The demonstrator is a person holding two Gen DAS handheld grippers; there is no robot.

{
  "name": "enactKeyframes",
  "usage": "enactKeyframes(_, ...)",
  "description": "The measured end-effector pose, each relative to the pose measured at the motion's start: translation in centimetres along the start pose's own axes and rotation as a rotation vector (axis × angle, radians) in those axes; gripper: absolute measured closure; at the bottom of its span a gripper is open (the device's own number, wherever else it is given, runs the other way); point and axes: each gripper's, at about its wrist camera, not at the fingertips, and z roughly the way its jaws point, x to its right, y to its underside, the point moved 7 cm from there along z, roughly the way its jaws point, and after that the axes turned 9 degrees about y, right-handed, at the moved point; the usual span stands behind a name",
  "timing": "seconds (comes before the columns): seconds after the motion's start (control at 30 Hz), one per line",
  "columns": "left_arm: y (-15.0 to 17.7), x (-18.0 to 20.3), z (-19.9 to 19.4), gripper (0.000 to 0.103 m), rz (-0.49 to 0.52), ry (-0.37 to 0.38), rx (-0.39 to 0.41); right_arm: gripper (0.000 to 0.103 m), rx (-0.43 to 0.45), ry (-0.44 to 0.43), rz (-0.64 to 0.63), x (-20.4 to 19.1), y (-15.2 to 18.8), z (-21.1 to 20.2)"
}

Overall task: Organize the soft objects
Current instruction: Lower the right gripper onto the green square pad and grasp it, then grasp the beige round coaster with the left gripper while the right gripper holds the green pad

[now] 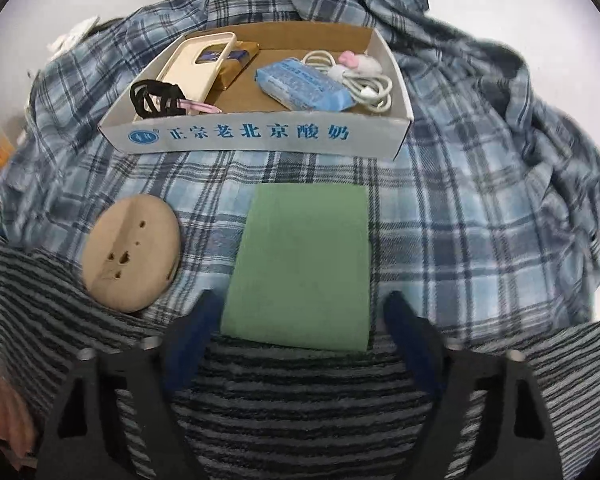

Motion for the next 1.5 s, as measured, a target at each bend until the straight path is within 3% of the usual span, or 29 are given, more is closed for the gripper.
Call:
enactKeyframes(0.1,-0.1,-0.1,0.0,0.000,-0.004,0.001,0.005,0.034,0.042,0.036,-0.047,-0.3,0.0,-0.3)
enactKeyframes(0.23,0.1,-0.1,0.1,0.000,-0.003,0.002,-0.007,0.034,0.067,-0.002,0.010,0.7,0.0,-0.9)
enactKeyframes(0.57,0.4,-0.4,0.7,0.000,-0.026,-0.004,-0.047,0.034,0.252,-0.039,0.087,4.9,-1.7,-5.1)
enactKeyframes(0.7,1.4,-0.3,3.0,0.000,-0.055,0.121,-0.189,0.034,0.367,0.014,0.053,6.4,-1.7,-6.3)
enactKeyframes(0.77,2.0,0.0,4.1,0.000,-0.037,0.128,-0.258,0.034,0.401,0.023,0.032,6.8,-1.5,-6.2)
enactKeyframes(0.93,4.4,1.2,6.8,0.002,0.005,0.207,-0.440,0.034,0.387,-0.017,0.056,7.7,-1.0,-5.1)
enactKeyframes(1.1,7.5,1.1,9.1,0.012,-0.012,0.200,-0.600,0.034,0.401,-0.044,0.048,7.4,-0.7,-5.3)
enactKeyframes(1.37,9.1,3.9,9.7,0.016,0.154,0.220,-0.686,0.034,0.423,-0.063,0.087,8.0,-0.4,-5.8)
enactKeyframes(1.5,9.6,3.7,10.0,0.016,0.171,0.179,-0.719,0.034,0.414,-0.074,0.080,7.9,-0.4,-5.7)
